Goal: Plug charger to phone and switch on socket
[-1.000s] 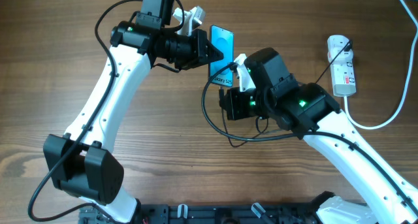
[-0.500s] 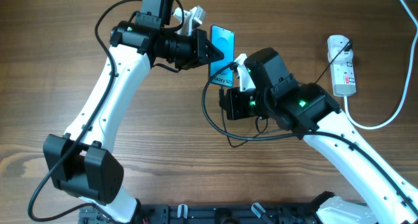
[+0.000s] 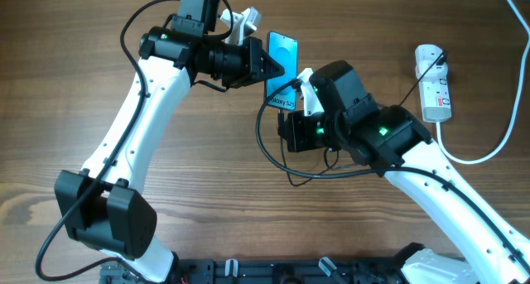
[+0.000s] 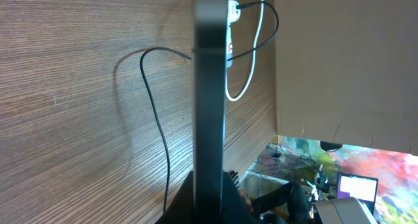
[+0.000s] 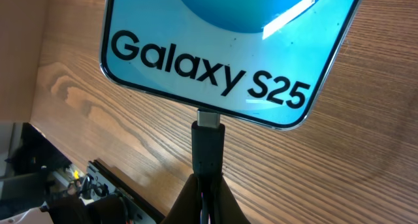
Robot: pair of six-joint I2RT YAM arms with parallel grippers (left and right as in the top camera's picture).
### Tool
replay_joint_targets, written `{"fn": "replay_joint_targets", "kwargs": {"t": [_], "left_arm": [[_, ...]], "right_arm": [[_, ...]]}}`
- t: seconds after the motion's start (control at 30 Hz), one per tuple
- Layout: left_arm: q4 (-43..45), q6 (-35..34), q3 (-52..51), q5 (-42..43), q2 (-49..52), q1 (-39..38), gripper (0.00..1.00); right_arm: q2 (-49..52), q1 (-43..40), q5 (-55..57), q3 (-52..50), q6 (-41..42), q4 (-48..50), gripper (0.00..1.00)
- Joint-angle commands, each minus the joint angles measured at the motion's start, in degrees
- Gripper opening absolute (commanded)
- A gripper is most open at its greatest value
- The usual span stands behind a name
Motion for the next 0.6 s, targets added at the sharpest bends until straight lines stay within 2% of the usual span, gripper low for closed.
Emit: {"fn": "replay_joint_targets", "kwargs": {"t": [0.0,0.57], "left_arm": [[0.1,1.4,0.0,3.1,-1.6,0.4,0.04],[-0.1,1.4,0.0,3.1,-1.6,0.3,0.04]], "right_arm": [[-1.1,0.2,0.8,1.4,0.5,0.9,0.05],[-1.1,0.2,-0.5,1.4,1.8,2.1,0.04]]}}
